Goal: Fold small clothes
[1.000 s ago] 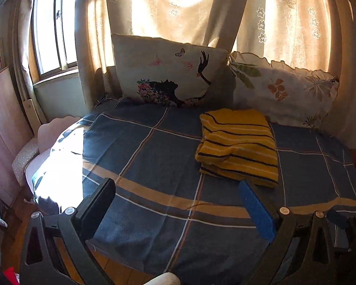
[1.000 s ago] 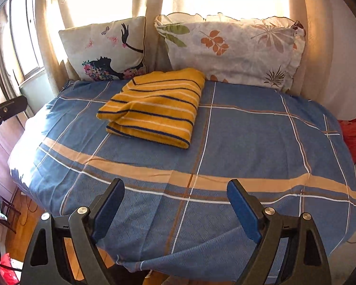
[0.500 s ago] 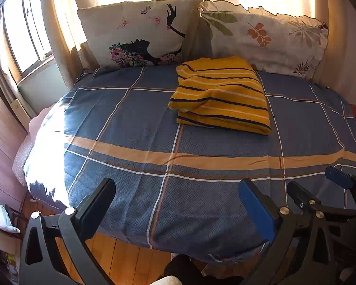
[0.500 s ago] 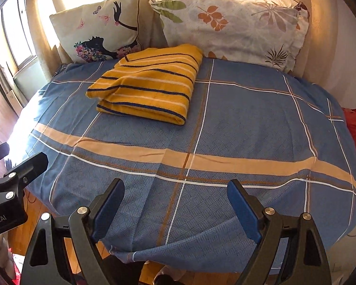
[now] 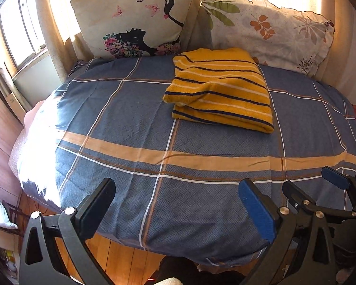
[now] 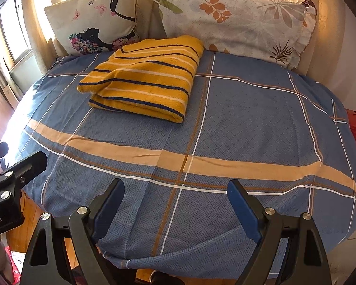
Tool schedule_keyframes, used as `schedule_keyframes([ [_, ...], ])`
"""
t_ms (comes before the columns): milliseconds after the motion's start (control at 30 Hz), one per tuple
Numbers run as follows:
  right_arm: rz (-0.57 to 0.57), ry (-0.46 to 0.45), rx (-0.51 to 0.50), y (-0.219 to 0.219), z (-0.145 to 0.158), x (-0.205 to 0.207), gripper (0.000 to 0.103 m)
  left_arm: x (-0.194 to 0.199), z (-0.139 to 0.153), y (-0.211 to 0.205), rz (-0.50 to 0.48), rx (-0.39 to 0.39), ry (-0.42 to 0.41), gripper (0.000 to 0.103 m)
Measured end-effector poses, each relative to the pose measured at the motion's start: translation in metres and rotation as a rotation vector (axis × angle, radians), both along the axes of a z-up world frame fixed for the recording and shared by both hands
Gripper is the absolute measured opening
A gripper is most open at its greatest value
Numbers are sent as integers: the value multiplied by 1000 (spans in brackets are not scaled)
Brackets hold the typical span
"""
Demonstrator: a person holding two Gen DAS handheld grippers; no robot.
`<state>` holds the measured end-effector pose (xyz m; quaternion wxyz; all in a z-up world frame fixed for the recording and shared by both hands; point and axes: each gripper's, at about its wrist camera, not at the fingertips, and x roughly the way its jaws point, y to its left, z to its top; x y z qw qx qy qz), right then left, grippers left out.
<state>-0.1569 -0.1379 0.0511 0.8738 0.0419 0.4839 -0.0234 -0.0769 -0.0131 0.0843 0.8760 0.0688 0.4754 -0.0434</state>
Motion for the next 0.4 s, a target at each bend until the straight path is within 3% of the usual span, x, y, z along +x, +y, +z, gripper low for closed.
schedule_keyframes([
  [400, 10, 27, 7, 7, -7, 5, 91, 1, -9, 1, -1, -11, 40, 103],
])
